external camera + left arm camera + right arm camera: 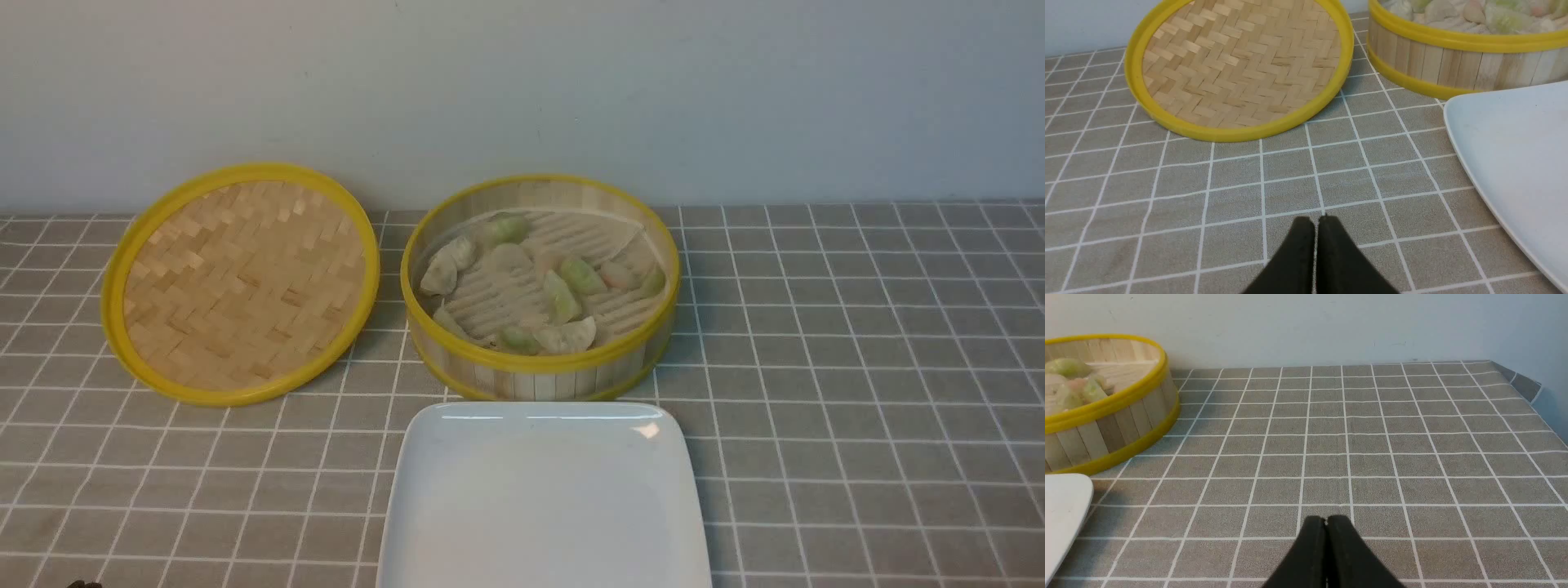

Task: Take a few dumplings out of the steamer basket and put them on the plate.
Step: Use the right arm to grab a dumpling from inside the steamer

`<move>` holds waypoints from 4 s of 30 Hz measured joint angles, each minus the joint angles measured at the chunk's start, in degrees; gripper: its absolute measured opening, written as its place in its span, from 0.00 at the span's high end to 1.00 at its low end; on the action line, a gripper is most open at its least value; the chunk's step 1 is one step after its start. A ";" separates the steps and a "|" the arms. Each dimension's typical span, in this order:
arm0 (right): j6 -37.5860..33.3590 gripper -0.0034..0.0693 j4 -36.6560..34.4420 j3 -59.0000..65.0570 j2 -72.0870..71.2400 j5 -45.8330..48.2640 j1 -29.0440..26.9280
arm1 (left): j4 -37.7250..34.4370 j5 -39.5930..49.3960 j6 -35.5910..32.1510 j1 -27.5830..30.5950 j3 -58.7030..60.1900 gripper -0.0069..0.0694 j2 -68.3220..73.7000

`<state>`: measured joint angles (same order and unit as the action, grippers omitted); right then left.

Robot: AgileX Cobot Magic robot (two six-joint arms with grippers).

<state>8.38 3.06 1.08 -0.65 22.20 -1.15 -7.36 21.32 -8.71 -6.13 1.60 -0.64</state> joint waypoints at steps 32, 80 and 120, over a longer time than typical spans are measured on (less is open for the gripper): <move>0.14 0.97 -0.44 0.00 0.00 -0.07 0.00 | 0.00 0.00 0.00 0.00 0.00 0.92 0.00; -11.75 0.97 -27.51 -83.05 86.26 48.41 8.59 | 0.00 0.00 0.00 0.00 0.00 0.92 0.00; -3.05 0.37 -5.87 -121.28 137.12 35.74 31.23 | 0.00 0.05 0.00 0.00 -0.05 0.92 0.00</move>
<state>5.33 -2.80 -120.20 136.46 57.93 30.08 -7.36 21.37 -8.71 -6.13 1.55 -0.64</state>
